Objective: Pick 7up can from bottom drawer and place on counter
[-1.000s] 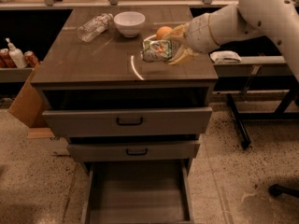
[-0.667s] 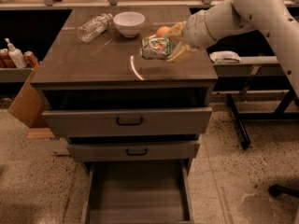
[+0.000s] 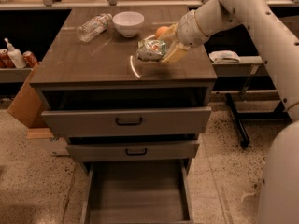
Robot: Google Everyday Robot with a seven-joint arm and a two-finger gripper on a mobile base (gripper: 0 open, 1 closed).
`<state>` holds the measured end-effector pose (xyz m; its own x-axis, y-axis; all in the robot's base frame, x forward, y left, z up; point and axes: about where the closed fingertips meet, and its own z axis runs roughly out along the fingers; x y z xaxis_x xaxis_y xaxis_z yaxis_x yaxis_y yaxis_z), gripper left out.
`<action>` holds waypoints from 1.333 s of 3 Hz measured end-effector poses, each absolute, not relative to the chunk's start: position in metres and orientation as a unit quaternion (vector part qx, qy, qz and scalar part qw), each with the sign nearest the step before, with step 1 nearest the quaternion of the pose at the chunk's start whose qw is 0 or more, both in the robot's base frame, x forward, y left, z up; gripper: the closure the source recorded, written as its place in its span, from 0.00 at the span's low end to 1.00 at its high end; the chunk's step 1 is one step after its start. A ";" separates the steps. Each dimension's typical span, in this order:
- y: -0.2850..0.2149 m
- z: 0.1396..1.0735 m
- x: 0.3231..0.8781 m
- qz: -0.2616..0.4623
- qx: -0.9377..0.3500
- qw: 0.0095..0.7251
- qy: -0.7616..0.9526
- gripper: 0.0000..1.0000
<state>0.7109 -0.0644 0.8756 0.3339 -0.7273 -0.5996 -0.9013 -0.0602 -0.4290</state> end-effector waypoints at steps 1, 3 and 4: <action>-0.061 0.872 0.715 0.124 -0.718 0.377 0.573 0.35; -0.056 0.868 0.721 0.136 -0.715 0.368 0.578 0.00; -0.056 0.868 0.721 0.135 -0.715 0.368 0.578 0.00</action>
Offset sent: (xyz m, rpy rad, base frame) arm 0.0120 0.0030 -0.0039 -0.0020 0.0758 -0.0067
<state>0.7205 -0.0564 0.8679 0.2940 -0.7280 -0.6194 -0.9273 -0.0602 -0.3695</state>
